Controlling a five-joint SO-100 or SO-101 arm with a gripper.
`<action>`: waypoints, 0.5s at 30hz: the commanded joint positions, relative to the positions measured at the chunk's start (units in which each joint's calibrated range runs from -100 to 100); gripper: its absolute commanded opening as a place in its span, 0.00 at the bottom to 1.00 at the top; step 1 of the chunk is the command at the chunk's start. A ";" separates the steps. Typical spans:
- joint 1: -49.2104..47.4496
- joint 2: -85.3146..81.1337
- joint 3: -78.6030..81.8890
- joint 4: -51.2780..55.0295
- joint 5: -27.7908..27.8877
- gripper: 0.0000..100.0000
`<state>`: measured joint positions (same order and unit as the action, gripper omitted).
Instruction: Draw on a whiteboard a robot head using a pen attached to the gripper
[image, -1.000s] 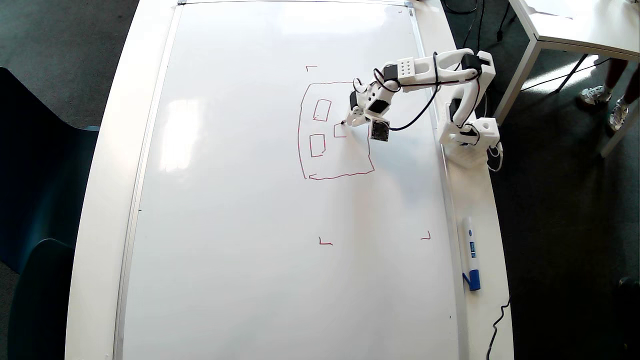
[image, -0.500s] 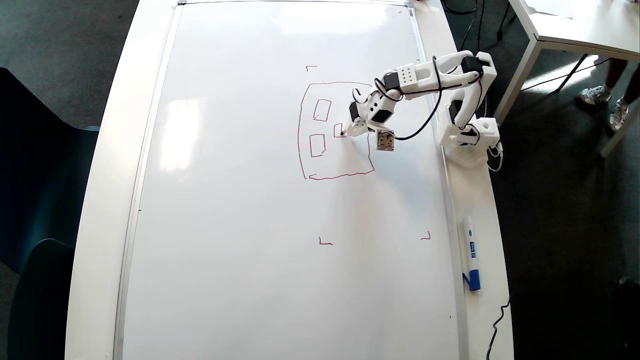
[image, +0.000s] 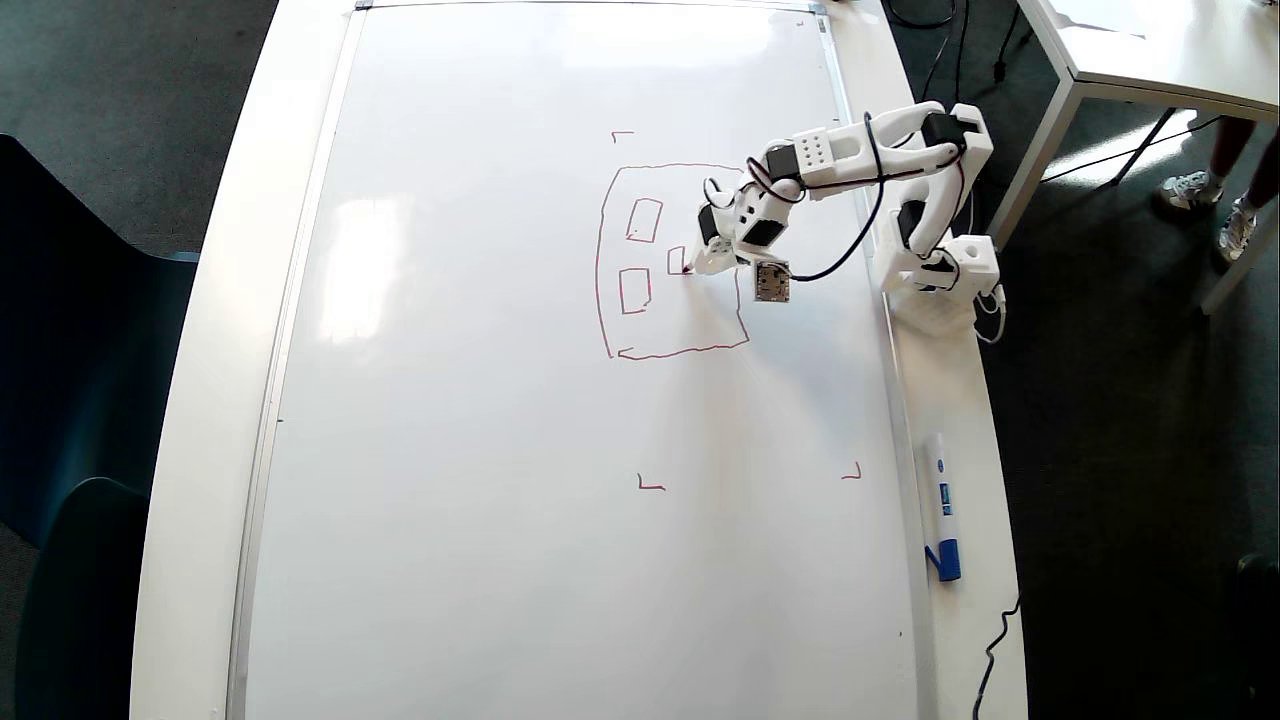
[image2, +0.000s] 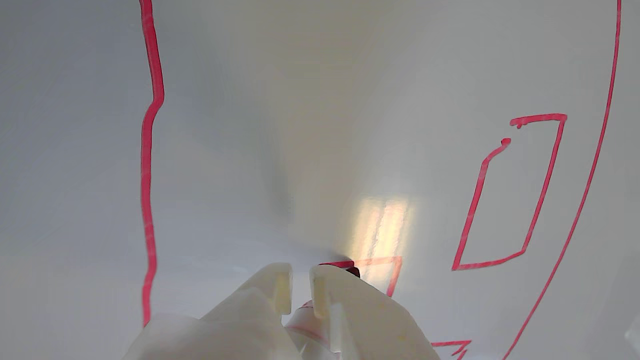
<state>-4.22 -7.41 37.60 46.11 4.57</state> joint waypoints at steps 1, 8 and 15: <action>0.06 -4.79 -7.96 4.10 0.09 0.01; 3.82 0.24 -22.30 5.32 0.36 0.01; 3.82 15.34 -35.65 5.32 0.09 0.01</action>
<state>-0.83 3.35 9.82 51.77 4.57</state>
